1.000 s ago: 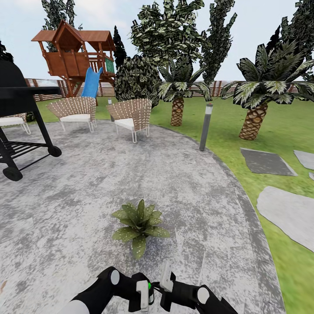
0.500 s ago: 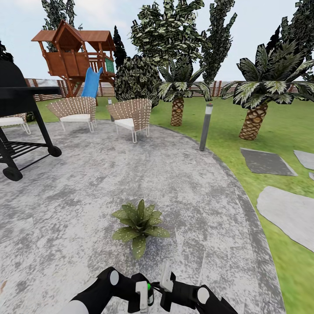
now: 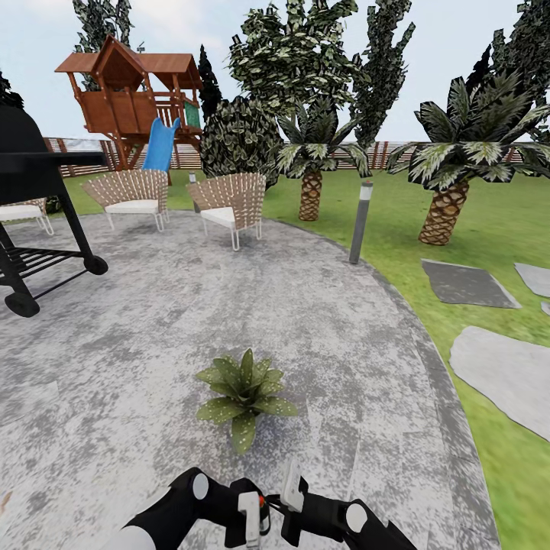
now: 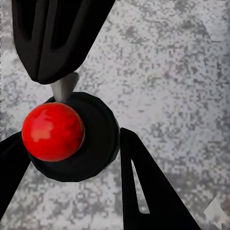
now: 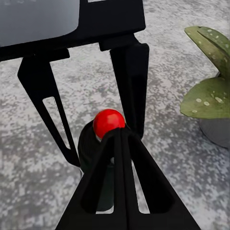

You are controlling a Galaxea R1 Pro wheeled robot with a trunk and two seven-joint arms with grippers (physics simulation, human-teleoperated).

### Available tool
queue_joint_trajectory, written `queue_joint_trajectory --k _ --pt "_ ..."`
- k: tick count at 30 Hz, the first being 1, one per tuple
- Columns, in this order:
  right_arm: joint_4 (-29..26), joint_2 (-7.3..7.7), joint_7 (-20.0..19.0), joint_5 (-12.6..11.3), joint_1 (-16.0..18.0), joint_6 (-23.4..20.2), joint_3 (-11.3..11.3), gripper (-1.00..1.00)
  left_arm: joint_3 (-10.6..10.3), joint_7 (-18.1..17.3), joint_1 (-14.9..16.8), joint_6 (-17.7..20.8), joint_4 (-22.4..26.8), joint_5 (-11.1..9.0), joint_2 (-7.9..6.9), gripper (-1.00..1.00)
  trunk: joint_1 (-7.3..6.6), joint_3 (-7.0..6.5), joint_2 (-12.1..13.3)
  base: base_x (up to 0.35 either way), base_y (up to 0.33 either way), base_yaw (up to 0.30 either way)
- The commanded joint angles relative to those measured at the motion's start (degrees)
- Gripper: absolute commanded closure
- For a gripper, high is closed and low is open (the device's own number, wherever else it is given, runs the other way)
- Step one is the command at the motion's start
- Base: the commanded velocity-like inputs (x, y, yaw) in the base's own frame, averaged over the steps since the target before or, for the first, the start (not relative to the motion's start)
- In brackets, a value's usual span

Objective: Pick up the pesticide atomizer in the garden and spray insectifuge to fully cover both potted plants in the garden.

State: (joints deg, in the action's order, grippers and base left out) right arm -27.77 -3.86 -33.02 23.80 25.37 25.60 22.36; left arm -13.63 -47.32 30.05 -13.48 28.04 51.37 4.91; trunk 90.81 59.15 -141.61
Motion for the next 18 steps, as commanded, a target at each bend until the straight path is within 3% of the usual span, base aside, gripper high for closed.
queue_joint_trajectory --k 1,11,14,18 --pt "0.0 -0.01 0.1 0.5 0.0 0.3 -0.1 1.00 0.0 -0.1 0.0 -0.3 0.1 0.5 0.04 1.00 -0.01 0.05 0.0 0.000 0.000 0.000" --pt "0.0 -0.01 0.1 0.5 0.0 0.3 -0.1 1.00 0.2 0.1 0.0 -0.1 -0.5 0.9 -0.82 1.00 -0.01 0.05 0.0 0.000 0.000 0.000" --pt "0.0 -0.01 0.1 0.5 0.0 0.3 0.0 1.00 0.3 0.3 -0.1 -0.1 -0.5 1.1 -2.83 1.00 -0.01 0.05 0.0 0.000 0.000 0.000" --pt "0.0 -0.01 0.1 0.6 0.0 0.3 0.0 1.00 0.3 0.4 -0.6 -0.1 -0.7 0.8 -7.09 1.00 -0.01 0.05 0.0 0.000 0.000 0.000"
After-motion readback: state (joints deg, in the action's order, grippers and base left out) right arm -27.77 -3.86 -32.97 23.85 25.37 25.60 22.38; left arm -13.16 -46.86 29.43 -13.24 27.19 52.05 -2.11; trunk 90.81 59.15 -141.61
